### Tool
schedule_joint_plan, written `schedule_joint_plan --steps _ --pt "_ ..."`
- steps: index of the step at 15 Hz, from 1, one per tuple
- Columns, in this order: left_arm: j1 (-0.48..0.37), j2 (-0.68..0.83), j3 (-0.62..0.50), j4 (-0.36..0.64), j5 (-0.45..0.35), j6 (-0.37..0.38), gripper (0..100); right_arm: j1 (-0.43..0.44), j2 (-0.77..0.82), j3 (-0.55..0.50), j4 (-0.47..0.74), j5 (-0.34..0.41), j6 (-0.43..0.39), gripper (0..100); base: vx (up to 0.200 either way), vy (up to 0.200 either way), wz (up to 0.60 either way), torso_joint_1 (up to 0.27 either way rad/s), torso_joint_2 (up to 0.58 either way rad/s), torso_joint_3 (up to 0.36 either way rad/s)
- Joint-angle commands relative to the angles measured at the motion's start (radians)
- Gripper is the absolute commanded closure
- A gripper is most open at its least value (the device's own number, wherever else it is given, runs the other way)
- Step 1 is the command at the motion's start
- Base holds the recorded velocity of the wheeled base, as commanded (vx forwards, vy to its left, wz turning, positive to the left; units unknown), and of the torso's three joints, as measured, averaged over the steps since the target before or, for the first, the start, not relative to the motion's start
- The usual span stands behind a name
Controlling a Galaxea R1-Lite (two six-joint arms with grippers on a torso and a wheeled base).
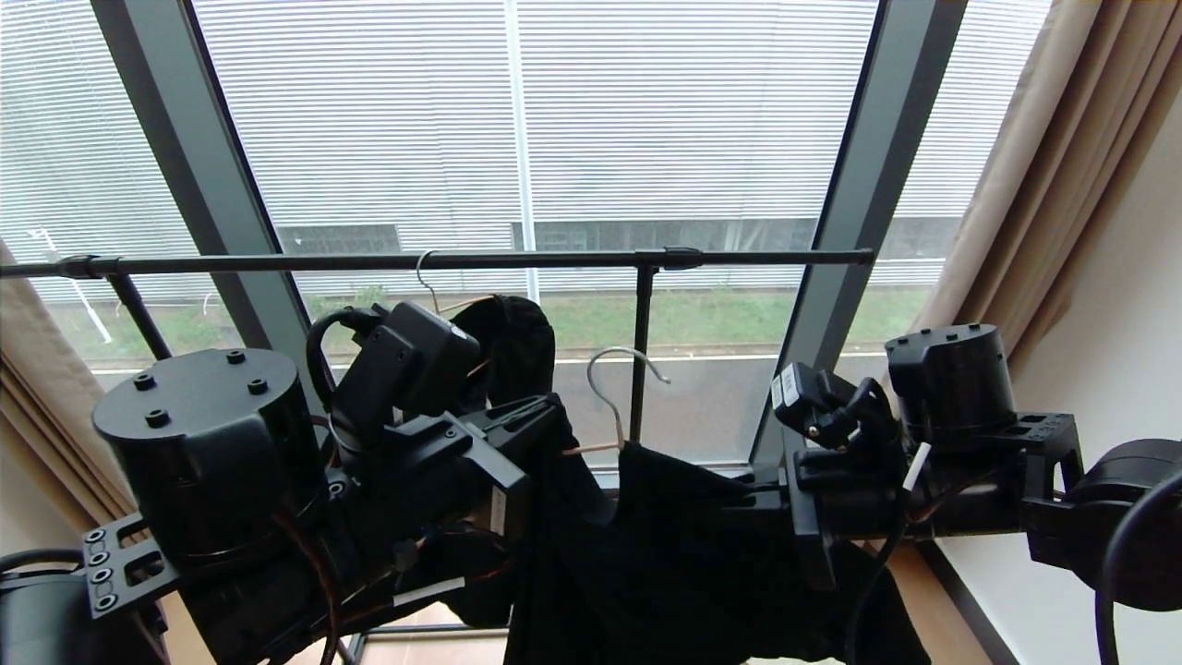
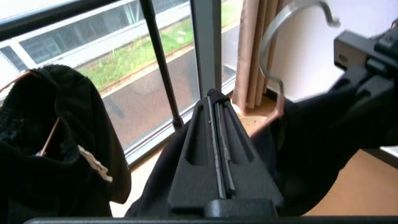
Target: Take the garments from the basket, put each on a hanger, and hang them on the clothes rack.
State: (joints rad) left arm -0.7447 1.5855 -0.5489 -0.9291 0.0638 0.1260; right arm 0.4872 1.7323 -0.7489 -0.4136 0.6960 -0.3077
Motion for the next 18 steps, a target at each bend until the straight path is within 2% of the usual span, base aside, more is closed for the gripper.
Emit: schedule_joint_plan --steps 1,4,6,7,13,15,16,17,18 --pt "-0.001 0.002 -0.032 0.021 0.001 -0.002 100 0.001 0.027 0.037 -0.122 0.027 0.068 100 0.0 0.0 0.0 0.0 0.0 0.0" --pt "-0.001 0.013 -0.068 0.055 0.002 -0.002 100 0.001 0.041 0.079 -0.283 0.028 0.153 100 0.0 0.0 0.0 0.0 0.0 0.0" --pt "-0.002 0.014 -0.068 0.058 0.007 0.0 100 0.001 0.065 0.108 -0.366 0.028 0.154 100 0.0 0.0 0.0 0.0 0.0 0.0" --pt "-0.002 0.014 -0.068 0.061 0.007 0.0 0 0.001 0.072 0.12 -0.396 0.028 0.154 100 0.0 0.0 0.0 0.0 0.0 0.0" --pt "0.011 -0.001 -0.036 0.073 0.002 0.001 0 -0.027 0.081 0.189 -0.564 0.03 0.213 100 0.0 0.0 0.0 0.0 0.0 0.0" --pt "0.099 -0.061 -0.022 0.075 -0.018 0.003 0 -0.084 0.079 0.241 -0.648 0.096 0.237 100 0.0 0.0 0.0 0.0 0.0 0.0" --pt "0.14 -0.081 -0.008 0.075 -0.056 0.001 0 -0.102 0.079 0.247 -0.669 0.128 0.239 100 0.0 0.0 0.0 0.0 0.0 0.0" --pt "0.251 -0.137 0.043 0.075 -0.187 0.001 0 -0.137 0.076 0.249 -0.688 0.165 0.239 100 0.0 0.0 0.0 0.0 0.0 0.0" --pt "0.321 -0.164 0.084 0.075 -0.289 0.003 0 -0.157 0.07 0.25 -0.688 0.168 0.239 100 0.0 0.0 0.0 0.0 0.0 0.0"
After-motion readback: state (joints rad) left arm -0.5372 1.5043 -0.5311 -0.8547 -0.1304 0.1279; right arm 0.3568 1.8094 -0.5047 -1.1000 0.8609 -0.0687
